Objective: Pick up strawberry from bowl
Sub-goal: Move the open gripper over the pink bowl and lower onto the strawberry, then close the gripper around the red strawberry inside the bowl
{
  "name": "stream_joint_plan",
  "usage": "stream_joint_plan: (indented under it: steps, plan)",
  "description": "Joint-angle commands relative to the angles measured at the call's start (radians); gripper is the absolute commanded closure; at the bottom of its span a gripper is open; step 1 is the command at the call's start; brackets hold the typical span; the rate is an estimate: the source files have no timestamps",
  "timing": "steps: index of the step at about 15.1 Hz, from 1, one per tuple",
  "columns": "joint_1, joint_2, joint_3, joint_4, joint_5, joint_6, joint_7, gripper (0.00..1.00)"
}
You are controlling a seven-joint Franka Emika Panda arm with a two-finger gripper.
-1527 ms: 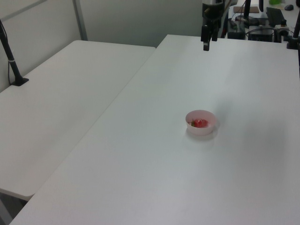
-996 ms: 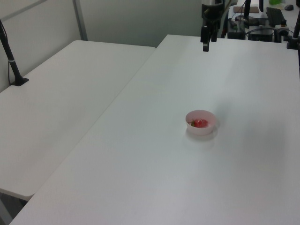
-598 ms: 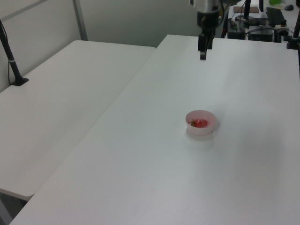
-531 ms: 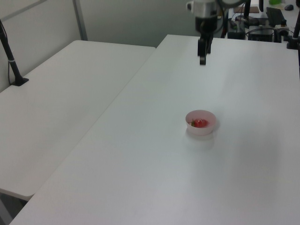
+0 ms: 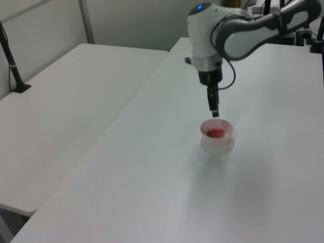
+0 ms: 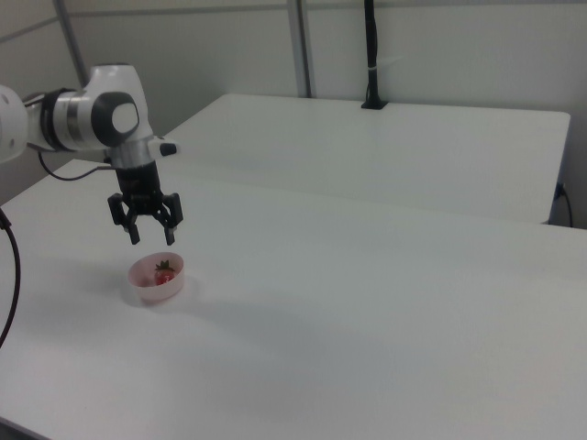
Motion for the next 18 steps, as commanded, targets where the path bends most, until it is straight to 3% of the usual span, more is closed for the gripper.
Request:
stream_joint_plan:
  steps: [1, 14, 18]
  plan:
    - [0.010, 0.019, -0.012, -0.030, 0.002, 0.056, -0.039, 0.18]
    - [0.046, 0.119, -0.012, -0.079, -0.089, 0.174, -0.044, 0.25]
    - [0.052, 0.128, -0.012, -0.101, -0.110, 0.200, -0.045, 0.41]
